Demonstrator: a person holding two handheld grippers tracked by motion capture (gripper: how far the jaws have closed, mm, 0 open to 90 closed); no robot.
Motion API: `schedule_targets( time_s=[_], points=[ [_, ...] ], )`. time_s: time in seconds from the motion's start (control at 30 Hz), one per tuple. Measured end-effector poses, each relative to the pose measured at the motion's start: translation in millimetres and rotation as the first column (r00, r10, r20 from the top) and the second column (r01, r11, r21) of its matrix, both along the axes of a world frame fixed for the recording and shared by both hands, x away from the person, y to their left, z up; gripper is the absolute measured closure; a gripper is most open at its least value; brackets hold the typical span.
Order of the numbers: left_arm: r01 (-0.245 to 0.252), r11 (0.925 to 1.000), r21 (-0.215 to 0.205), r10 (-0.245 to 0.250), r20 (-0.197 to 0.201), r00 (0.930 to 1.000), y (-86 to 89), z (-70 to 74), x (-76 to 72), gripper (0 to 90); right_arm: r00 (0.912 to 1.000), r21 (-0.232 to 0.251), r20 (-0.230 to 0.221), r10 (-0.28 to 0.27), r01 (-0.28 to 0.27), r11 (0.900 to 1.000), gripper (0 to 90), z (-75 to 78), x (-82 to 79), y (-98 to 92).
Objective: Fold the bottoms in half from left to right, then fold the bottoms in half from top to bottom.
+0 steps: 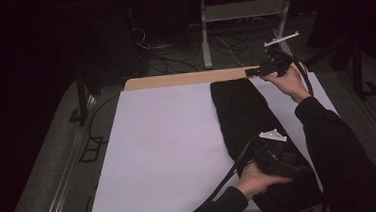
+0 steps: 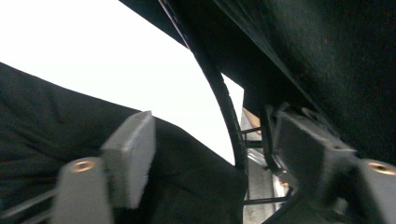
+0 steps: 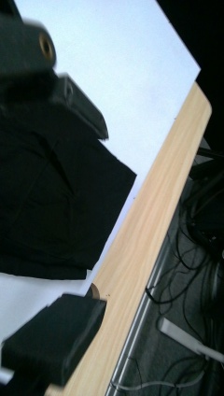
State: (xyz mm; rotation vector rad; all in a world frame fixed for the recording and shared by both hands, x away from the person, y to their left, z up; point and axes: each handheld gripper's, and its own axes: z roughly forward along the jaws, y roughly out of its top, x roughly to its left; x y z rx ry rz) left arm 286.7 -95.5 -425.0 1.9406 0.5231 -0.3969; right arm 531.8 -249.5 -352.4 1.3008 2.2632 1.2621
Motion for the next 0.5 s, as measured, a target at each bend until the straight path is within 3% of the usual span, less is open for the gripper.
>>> schedule_targets(
  time_s=[0.13,0.23,0.33,0.5],
  points=[
    [-0.025,0.9997,-0.008,0.025,0.062,0.9977,14.4,12.2,1.6,16.6,0.9994,0.012,0.032,0.016,-0.016,1.0,3.8,11.2,-12.5,1.6],
    [-0.043,0.999,-0.013,0.044,0.125,0.9912,23.8,17.7,1.5,10.5,0.9991,0.016,0.041,0.012,-0.013,1.0,0.0,14.6,-18.4,1.5],
    [-0.048,0.9987,0.015,0.045,0.147,0.9881,30.6,20.1,3.9,1.8,0.9997,0.002,0.008,0.021,-0.021,1.0,0.0,13.5,-20.8,0.8],
    [-0.063,0.9966,0.053,0.052,0.185,0.9814,42.6,21.5,8.8,0.0,0.9996,0.03,-0.019,0.019,-0.018,0.999,0.0,6.3,-21.8,-2.6]
  ],
)
